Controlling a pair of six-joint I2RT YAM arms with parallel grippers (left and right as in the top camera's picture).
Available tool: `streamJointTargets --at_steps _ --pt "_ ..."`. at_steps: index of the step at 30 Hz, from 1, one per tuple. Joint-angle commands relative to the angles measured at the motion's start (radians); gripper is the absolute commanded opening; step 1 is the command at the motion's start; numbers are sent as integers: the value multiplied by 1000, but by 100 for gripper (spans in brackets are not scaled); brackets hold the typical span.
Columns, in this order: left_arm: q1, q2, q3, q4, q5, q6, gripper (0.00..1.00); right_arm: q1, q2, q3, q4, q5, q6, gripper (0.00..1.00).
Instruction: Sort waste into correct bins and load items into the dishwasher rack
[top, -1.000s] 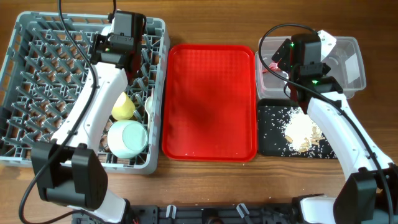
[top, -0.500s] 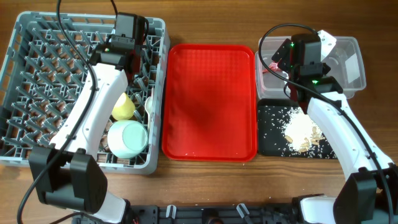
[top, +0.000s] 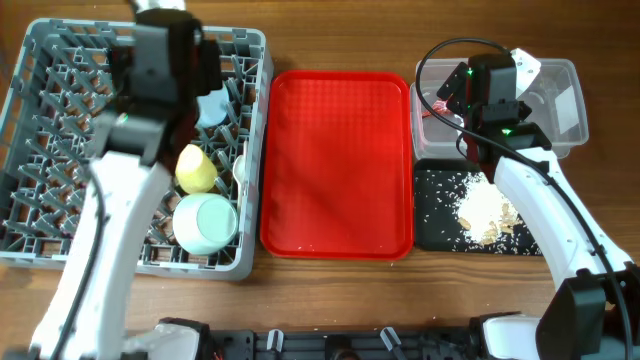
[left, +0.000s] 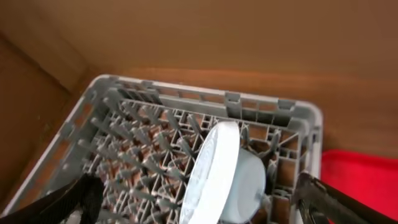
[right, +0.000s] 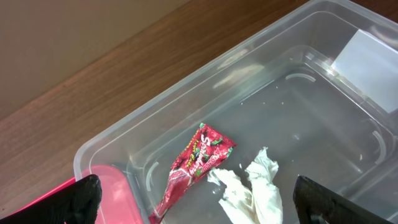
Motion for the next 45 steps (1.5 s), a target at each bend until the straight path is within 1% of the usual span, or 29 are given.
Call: streamJointTargets --at_steps 1,2,4,8,11,30,32,34,38,39,40,41,44,45 --pt "2 -139 13 -101 113 -212 100 -3 -11 8 0 17 7 100" --pt "9 -174 13 -119 178 -241 100 -3 -12 8 0 17 7 100" --pt "18 -202 13 -134 230 -240 100 -3 -12 8 0 17 7 100" --pt "16 -196 13 -220 231 -240 100 -3 -11 8 0 17 7 100" --pt "16 -195 13 -239 231 -240 100 -3 -12 8 0 17 7 100" --pt "16 -195 13 -238 230 -240 100 -3 -12 8 -1 16 8 100" --pt "16 -195 13 -238 231 -240 100 -3 -43 7 -6 9 7 100" --pt "16 -195 13 -238 231 -240 100 -3 -132 -1 -8 9 7 100" --pt "16 -195 13 -238 231 -240 100 -3 -428 -5 -11 11 7 100" --pt "16 -195 13 -238 231 -240 100 -3 -537 -5 -29 10 8 100" --pt "16 -195 13 -238 230 -240 100 -3 -641 -5 -58 10 6 100" --pt "16 -195 13 -238 230 -240 100 -3 -706 -5 -95 10 7 100" --pt "16 -195 13 -238 231 -240 100 -3 -913 -6 -263 14 2 100" --pt "16 -195 13 -238 231 -240 100 -3 -974 -10 -318 3 -22 100"
